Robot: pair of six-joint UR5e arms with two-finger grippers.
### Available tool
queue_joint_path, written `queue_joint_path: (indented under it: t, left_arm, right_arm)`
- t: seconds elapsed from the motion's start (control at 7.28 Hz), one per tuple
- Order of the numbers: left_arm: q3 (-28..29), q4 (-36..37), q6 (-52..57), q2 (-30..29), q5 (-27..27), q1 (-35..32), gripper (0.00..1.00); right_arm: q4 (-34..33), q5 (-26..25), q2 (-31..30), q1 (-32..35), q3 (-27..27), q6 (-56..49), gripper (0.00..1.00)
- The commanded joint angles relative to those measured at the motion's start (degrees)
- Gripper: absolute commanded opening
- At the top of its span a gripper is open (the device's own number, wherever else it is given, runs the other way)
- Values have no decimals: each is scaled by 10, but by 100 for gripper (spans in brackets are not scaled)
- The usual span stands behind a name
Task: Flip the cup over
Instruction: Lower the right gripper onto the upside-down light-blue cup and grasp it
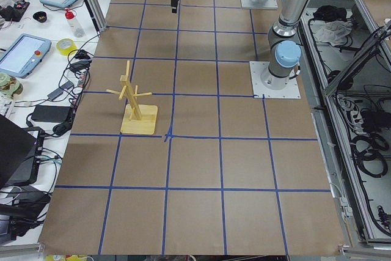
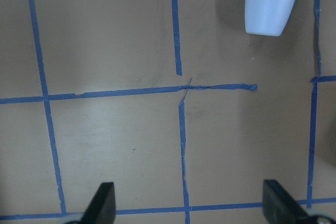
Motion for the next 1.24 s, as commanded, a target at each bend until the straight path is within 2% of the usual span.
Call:
queue_joint_path:
  t: [0.0,0.14,0.27,0.82,1.1]
  left_arm:
    - [0,0,1,0,1,0,100]
    - [0,0,2,0,1,0,100]
    - [0,0,2,0,1,0,100]
    - [0,0,1,0,0,0,100]
    - [0,0,1,0,1,0,100]
  right_arm:
    - [-17,-6,11,-17,2,-11,100]
    - [-43,-28,27,-45,1,-30,100]
    - [-95,-27,59,-74,3,-33,100]
    - [-299,-39,179,-77,18,-26,100]
    - [-331,-43,214,-79,18,-24,100]
